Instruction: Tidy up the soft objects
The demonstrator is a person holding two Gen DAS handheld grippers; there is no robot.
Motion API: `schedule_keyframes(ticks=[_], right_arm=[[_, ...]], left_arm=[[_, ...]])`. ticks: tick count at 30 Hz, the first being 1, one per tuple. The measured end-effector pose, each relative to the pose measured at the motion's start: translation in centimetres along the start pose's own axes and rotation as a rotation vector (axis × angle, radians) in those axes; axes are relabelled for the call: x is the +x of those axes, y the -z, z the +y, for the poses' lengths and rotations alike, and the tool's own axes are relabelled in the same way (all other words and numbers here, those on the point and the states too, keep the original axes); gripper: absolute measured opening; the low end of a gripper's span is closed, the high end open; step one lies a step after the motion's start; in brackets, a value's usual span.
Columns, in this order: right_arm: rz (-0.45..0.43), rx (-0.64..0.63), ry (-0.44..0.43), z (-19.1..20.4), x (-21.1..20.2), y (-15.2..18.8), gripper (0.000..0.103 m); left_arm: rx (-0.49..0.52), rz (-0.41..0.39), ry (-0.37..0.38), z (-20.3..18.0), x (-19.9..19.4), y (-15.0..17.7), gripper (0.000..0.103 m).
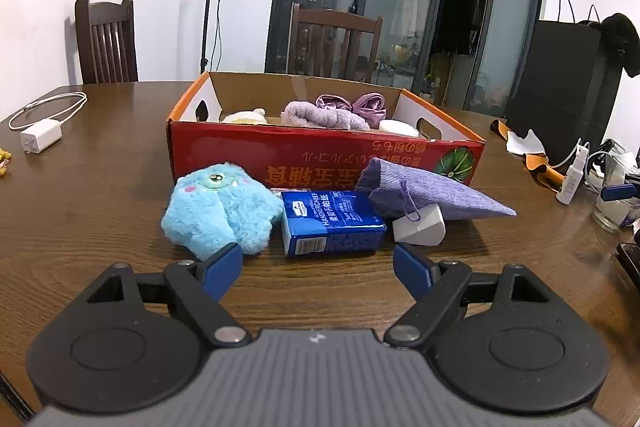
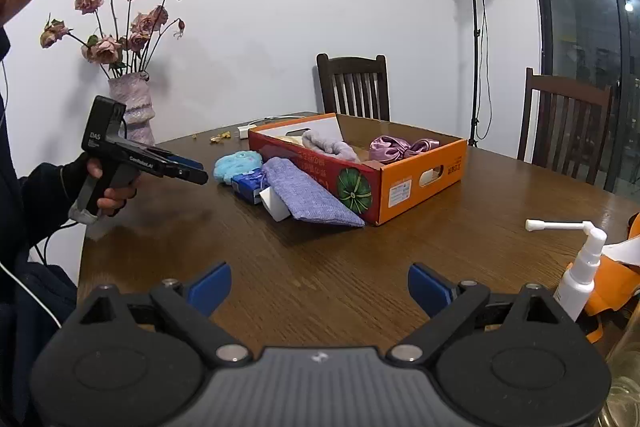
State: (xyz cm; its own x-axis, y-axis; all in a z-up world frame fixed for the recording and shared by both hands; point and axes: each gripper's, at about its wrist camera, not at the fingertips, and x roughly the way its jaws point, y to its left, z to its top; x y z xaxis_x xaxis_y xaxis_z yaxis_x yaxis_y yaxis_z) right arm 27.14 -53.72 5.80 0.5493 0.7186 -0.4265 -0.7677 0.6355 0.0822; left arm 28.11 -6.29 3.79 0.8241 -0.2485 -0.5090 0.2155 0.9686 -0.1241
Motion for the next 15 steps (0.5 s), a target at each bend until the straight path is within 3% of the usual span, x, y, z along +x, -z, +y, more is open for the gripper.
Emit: schedule_keyframes(ticks=[3,12,15], right_arm=[[0.000,0.018,-0.024,-0.4,0.5,0.0,0.095],[-0.033,0.036,0.064,-0.6,0.1,-0.1,0.096],[-0.029,0.083,0.044,-1.2,0.0,0.2,0.099]], left_arm=[[-0.001,0.003,0.002,0.0,0.2,0.0,0.084],[-0.019,0.000,-0.001,0.8,0.3,-0.3,0.084],[-0.027,0.003,-0.002,1.0,0.6,-0.4,0.084]])
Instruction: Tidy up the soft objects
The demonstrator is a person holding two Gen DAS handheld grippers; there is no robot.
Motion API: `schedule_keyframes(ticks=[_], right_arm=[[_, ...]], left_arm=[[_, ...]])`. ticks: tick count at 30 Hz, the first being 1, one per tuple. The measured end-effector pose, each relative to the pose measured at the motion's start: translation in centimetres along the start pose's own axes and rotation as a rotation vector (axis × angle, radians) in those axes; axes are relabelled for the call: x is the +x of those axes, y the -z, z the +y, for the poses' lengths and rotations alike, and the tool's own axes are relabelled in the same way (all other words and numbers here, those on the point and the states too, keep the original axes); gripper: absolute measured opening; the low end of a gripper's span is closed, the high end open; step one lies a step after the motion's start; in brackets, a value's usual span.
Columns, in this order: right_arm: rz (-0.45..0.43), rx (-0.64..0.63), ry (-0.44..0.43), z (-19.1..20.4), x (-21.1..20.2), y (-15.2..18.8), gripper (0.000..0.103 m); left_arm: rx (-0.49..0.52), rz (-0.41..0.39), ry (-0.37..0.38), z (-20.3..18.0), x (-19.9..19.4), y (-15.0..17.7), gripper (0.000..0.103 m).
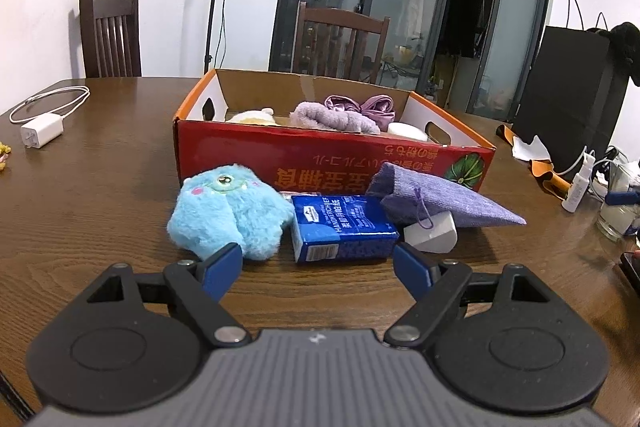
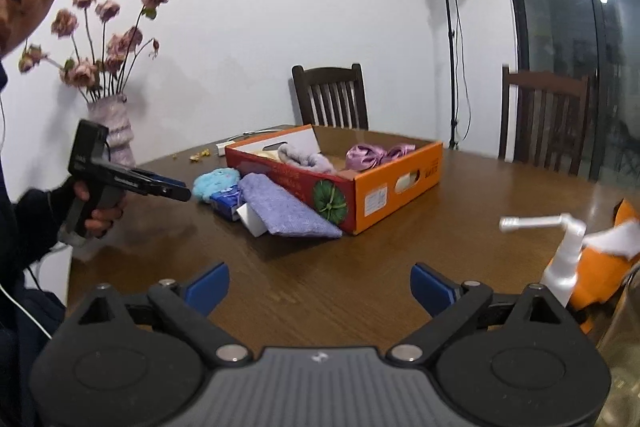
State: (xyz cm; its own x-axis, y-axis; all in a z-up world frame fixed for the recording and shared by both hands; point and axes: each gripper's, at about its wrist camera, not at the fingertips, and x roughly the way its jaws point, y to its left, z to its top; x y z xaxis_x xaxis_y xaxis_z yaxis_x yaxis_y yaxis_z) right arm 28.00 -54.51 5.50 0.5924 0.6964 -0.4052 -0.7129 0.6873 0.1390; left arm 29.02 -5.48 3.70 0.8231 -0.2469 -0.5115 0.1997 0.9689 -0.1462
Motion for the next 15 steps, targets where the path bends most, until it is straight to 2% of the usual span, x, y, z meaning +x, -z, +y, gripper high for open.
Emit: schedule_keyframes(ticks=[3,6,11,13,15], right_arm=[[0.046,-0.030,0.033,0.5,0.8,0.3,0.099],[0.006,-0.036,0.030,1.2,0.0,-0.1,0.099],[-0.016,-0.033,0.098,1.9,-1.0,-0.6,0.101],[-0.018,-0.021,0.174,2.5,-0.9,-0.7,0.103],[0.013,0.015,0.324,3.6,-0.1,-1.1,0.103]], left_arm=[[-0.001,0.001,0.001,-0.1,0.0,-0.1,0.084],[0.006,-0.007,-0.002,0.0,-0.2,-0.1,0.084],[-0.003,-0.017,-0.006,0.0,-0.7,0.0,0.084],[0.001,-0.020,-0.016,-0.2,-1.0,0.1,0.084],[0.010,-0.028,-0.030,-0.4,-1.3,0.2,0.085]])
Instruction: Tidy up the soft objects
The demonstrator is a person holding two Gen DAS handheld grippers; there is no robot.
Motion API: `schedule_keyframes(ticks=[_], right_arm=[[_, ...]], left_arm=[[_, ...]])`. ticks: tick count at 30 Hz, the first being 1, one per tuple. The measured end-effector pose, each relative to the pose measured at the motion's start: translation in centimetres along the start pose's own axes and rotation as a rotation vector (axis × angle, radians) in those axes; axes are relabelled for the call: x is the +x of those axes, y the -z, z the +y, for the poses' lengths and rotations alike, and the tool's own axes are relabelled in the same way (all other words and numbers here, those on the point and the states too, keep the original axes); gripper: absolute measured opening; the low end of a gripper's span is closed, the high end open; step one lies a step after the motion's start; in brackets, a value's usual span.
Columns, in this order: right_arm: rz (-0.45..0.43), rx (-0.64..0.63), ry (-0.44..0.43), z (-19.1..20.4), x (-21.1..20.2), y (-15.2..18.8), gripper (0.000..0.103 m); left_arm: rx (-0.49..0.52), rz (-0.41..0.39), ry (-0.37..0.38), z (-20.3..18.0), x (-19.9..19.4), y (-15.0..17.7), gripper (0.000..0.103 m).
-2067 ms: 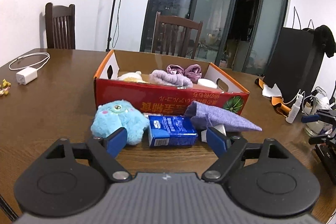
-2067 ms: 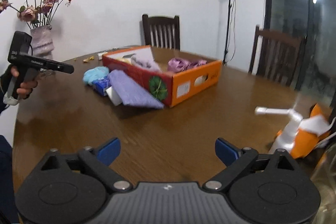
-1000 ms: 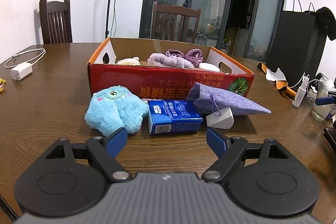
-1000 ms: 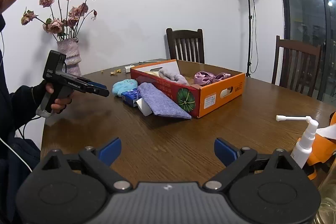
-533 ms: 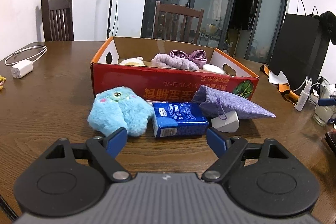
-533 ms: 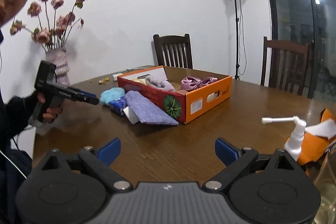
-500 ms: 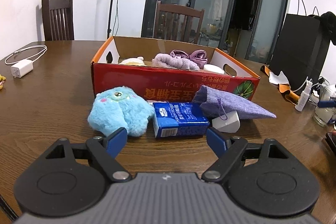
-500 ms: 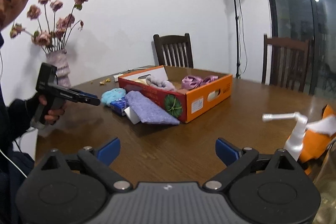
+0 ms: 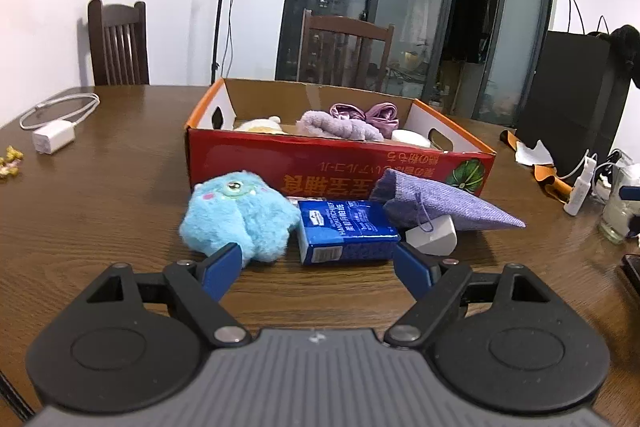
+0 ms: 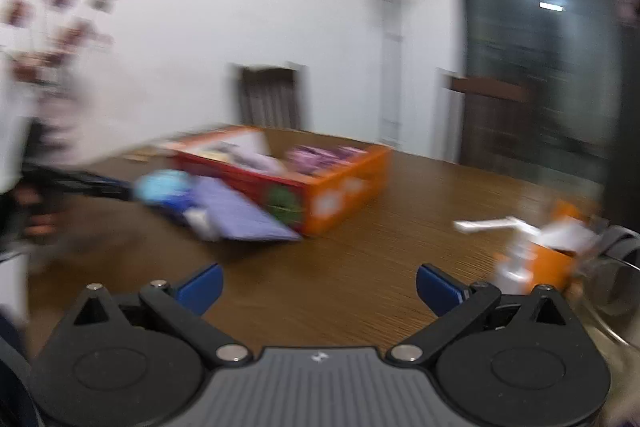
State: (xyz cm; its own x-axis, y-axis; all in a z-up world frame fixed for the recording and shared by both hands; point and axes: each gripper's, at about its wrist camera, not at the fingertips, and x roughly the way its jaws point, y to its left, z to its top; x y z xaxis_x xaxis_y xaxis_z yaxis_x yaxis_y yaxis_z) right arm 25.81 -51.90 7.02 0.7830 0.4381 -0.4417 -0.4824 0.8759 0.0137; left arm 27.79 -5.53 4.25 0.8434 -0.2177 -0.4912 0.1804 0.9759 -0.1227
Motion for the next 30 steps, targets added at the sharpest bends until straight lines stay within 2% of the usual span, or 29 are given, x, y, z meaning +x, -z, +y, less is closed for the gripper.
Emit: schedule_keyframes(ticks=[1,2,5,7,10,12,14,16,18,21,23,25,26,27,28,30], right_arm=[[0.014,0.038,0.083,0.9,0.4,-0.3,0.103],[0.016,0.088,0.127,1.8,0.7,-0.6,0.103],[0.025,0.199,0.121,5.4,2.4,-0.7,0.103],[0.036,0.228,0.117,7.3,3.8,-0.4,0.103],[0.053,0.248,0.156,10.2,6.1,-0.2,0.103],[0.044,0.256,0.126,12.2,7.4,-0.3,0.103],[0.048,0.282,0.073,13.4,8.8,-0.6,0.096],[0.061,0.300,0.031,14.3,10.5,-1.2,0.081],[0.076,0.319,0.008,14.7,12.3,-1.8,0.076],[0.081,0.333,0.011,15.3,14.6,-3.0,0.072],[0.082,0.343,0.017,15.6,15.8,-3.6,0.062],[0.100,0.371,0.023,15.6,17.0,-3.8,0.044],[0.111,0.376,0.033,15.5,17.7,-3.8,0.040],[0.118,0.385,0.041,15.3,18.0,-3.8,0.030],[0.126,0.390,0.047,15.4,18.4,-3.6,0.029],[0.122,0.378,0.044,15.7,18.4,-3.5,0.026]], left_arm=[[0.001,-0.004,-0.003,-0.1,-0.2,0.0,0.085],[0.000,-0.009,0.000,-0.1,-0.3,0.0,0.086],[-0.002,-0.034,-0.005,-0.7,-0.8,0.1,0.088],[0.014,-0.053,-0.014,-1.1,-1.4,0.4,0.092],[0.042,-0.064,-0.033,-1.6,-2.0,0.8,0.093],[0.031,-0.066,-0.017,-1.6,-2.1,1.0,0.093],[0.024,-0.062,-0.015,-1.6,-1.8,0.8,0.093],[0.027,-0.066,-0.010,-1.7,-1.3,0.6,0.091],[0.024,-0.055,-0.001,-1.7,-0.4,0.2,0.084],[0.026,-0.032,0.016,-1.4,1.2,-0.6,0.071],[0.025,-0.028,0.017,-1.2,2.1,-1.2,0.064],[0.014,-0.023,0.024,-0.7,2.9,-2.1,0.059],[0.009,-0.017,0.044,-0.4,3.7,-2.5,0.058],[0.003,0.000,0.052,-0.2,4.4,-2.9,0.055],[-0.002,0.031,0.044,0.0,5.4,-3.3,0.048],[0.003,0.056,0.035,0.2,7.1,-3.9,0.043]])
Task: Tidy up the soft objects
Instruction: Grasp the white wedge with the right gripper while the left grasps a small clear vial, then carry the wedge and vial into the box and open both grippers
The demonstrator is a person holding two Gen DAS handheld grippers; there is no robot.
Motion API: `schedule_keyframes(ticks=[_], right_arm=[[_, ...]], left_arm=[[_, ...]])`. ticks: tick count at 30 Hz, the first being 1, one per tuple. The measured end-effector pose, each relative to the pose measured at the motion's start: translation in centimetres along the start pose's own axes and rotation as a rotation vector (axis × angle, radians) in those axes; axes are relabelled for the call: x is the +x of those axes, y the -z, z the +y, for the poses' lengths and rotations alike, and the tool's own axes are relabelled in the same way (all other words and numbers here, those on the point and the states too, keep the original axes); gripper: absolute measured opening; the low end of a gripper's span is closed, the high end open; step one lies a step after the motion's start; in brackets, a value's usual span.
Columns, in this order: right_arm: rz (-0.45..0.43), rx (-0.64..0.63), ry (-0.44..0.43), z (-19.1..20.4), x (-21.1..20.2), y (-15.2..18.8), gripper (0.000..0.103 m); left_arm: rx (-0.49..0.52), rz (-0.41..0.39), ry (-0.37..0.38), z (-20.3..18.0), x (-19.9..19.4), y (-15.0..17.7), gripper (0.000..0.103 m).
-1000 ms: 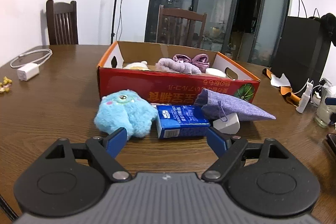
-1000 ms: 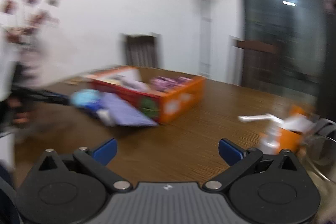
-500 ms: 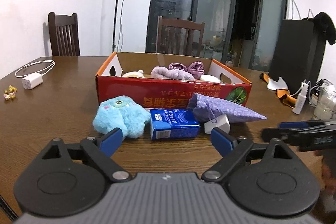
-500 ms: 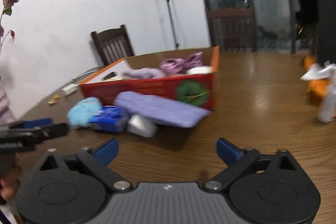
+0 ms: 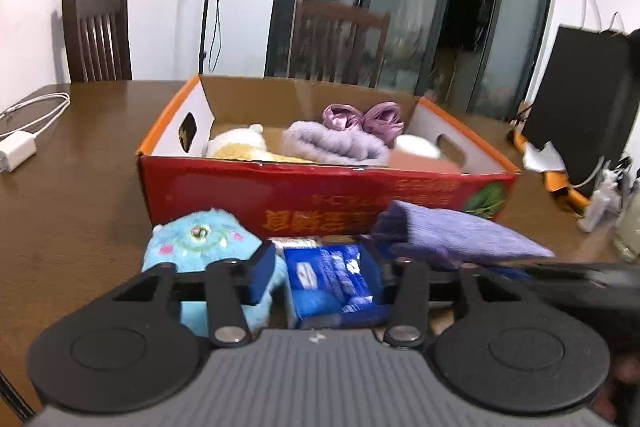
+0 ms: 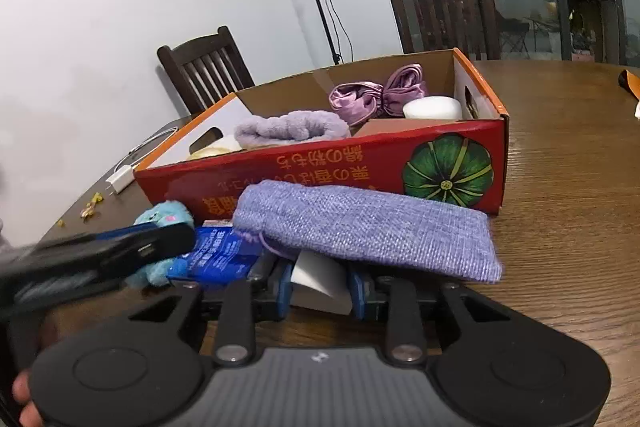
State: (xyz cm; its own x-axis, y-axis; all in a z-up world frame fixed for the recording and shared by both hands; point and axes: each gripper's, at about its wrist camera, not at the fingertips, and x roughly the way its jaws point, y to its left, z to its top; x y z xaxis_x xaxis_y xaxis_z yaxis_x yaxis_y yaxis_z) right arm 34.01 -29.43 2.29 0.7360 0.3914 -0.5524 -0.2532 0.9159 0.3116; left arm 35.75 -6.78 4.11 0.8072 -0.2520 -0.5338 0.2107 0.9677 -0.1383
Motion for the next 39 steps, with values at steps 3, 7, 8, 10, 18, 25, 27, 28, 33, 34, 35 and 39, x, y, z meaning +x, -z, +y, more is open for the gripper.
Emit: schedule_keyframes(ticks=[3,7,8,10,18,25,27,28,33,34,35,39], right_arm=[[0.021,-0.012,-0.064,0.0,-1.9,0.6,0.025],[0.011,-0.023,-0.121,0.4,-5.1,1.8,0.025],[0.003,-0.020,-0.131,0.4,-5.8,1.9,0.025],[-0.031,-0.019,-0.149,0.4,-7.2,1.8,0.025],[-0.090,-0.045,-0.191,0.9,-9.3,1.0,0.026],[-0.081,-0.034,-0.206,0.5,-9.9,1.8,0.027],[-0.082,-0.030,-0.204,0.5,-9.8,1.9,0.027],[-0.085,-0.028,-0.206,0.5,-10.0,2.1,0.027],[-0.108,-0.017,-0.194,0.0,-10.9,2.3,0.027],[-0.114,-0.015,-0.192,0.0,-11.0,2.2,0.027],[-0.122,-0.017,-0.192,-0.1,-11.2,2.1,0.027],[-0.164,-0.025,-0.190,-0.3,-11.8,1.0,0.027]], left_arm=[[0.010,0.014,-0.028,0.7,1.7,-1.3,0.042],[0.035,0.122,-0.028,0.8,4.6,-2.3,0.043],[0.065,0.122,-0.055,0.3,5.0,-2.2,0.043],[0.105,0.134,-0.095,-0.4,5.5,-2.2,0.043],[0.147,0.188,-0.111,-1.9,5.3,-2.2,0.037],[0.136,0.207,-0.076,-2.4,4.9,-1.2,0.047],[0.123,0.210,-0.074,-2.3,5.3,-1.4,0.046],[0.134,0.208,-0.079,-2.5,5.3,-1.5,0.040],[0.166,0.130,-0.050,-3.6,3.2,-1.0,0.037],[0.180,0.101,-0.043,-3.9,2.3,-0.9,0.037],[0.184,0.074,-0.030,-4.0,1.1,-1.0,0.037],[0.137,-0.015,0.032,-3.3,-2.6,-2.5,0.037]])
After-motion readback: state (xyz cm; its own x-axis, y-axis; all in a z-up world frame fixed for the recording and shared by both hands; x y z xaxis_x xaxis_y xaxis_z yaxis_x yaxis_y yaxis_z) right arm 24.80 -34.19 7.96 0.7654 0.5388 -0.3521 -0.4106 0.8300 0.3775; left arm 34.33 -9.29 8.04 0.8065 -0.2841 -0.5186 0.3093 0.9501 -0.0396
